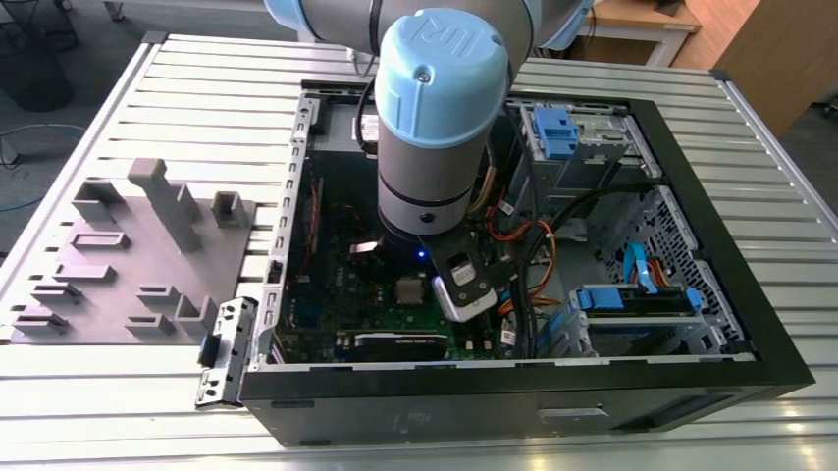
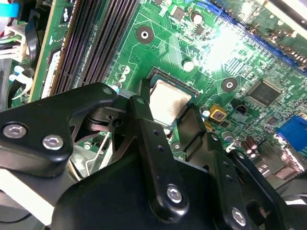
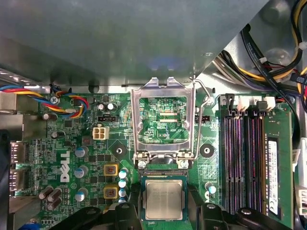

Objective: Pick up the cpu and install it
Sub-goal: 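Place the cpu into insertion slot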

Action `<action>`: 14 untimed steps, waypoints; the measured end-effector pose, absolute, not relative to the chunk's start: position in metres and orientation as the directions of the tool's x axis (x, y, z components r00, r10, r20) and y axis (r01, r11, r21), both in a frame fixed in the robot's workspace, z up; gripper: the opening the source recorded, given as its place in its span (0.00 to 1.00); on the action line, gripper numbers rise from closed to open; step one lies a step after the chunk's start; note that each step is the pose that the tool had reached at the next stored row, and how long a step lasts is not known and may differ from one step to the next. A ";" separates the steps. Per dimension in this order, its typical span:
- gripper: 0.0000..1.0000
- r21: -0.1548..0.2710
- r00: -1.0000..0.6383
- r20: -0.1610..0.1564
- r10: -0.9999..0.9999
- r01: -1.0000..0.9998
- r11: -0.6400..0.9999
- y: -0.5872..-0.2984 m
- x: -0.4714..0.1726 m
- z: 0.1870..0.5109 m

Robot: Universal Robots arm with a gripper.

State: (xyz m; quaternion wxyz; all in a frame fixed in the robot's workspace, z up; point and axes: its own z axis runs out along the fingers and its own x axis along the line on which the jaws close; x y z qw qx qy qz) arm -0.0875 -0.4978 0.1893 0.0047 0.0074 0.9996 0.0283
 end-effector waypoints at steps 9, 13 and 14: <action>0.47 0.057 -1.000 -0.009 0.015 0.015 0.998 -0.498 -0.087 0.188; 0.47 0.057 -1.000 -0.009 0.015 0.015 0.998 -0.498 -0.086 0.188; 0.47 0.057 -1.000 -0.009 0.015 0.015 0.998 -0.498 -0.086 0.188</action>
